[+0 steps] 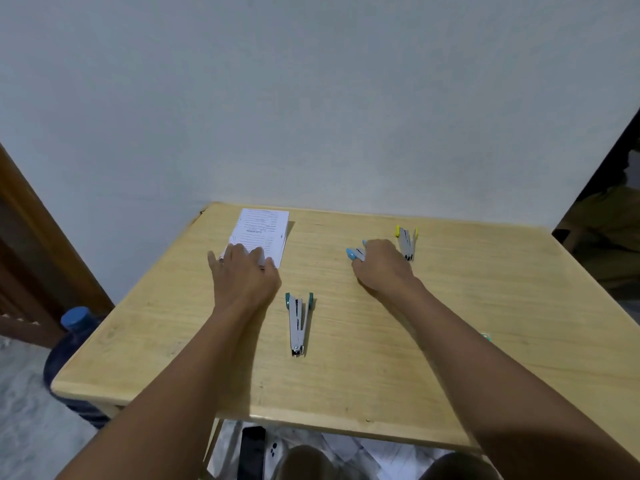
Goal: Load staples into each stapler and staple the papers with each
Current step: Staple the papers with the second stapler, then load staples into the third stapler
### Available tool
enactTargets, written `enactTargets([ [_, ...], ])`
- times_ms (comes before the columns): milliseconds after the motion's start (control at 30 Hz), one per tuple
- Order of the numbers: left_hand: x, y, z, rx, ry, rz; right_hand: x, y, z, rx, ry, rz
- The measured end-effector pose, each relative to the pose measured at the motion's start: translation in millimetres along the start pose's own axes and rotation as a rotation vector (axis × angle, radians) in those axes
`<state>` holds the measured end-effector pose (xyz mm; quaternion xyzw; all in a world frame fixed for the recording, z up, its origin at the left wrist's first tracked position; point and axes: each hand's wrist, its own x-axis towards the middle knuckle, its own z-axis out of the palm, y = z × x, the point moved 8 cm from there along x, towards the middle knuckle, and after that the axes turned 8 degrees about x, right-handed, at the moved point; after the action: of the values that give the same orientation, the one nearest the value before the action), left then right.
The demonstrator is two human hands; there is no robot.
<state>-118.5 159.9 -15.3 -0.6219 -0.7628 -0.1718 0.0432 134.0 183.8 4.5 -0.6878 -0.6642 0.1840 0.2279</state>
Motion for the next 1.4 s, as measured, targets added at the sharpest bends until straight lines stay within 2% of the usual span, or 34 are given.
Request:
enactTargets([
  [100,3,0,2,-0.019,0.018,0.012,20,-11,-6,-0.188,0.095,0.01],
  [200,5,-4,6,-0.083,0.031,-0.006,35,-9,-7,-0.199,0.112,0.067],
  [300,5,-4,5,-0.102,0.042,-0.008,39,-1,-4,-0.143,0.08,0.128],
  [567,7,-4,2,-0.091,0.063,-0.02,22,13,2,0.122,0.078,0.085],
  [767,4,-4,0,-0.097,0.054,-0.033,-11,-4,-17,0.272,0.101,0.113],
  [833,3,-4,-3,-0.105,0.061,-0.044,-41,-21,-16,0.307,0.047,0.083],
  [967,0,-2,-4,-0.089,0.095,-0.018,-89,-50,28,0.24,-0.245,0.1],
  [1100,-8,6,-11,-0.117,0.163,0.06,-90,-53,48,0.171,-0.226,0.103],
  [1200,-18,14,-17,-0.143,0.142,0.093,-92,-50,41,0.189,-0.202,0.135],
  [1267,-32,21,-20,-0.228,0.086,0.078,-95,-47,35,0.202,-0.161,0.121],
  [1400,-73,48,-38,-0.67,-0.127,0.066,-113,-38,14,0.363,-0.034,0.074],
])
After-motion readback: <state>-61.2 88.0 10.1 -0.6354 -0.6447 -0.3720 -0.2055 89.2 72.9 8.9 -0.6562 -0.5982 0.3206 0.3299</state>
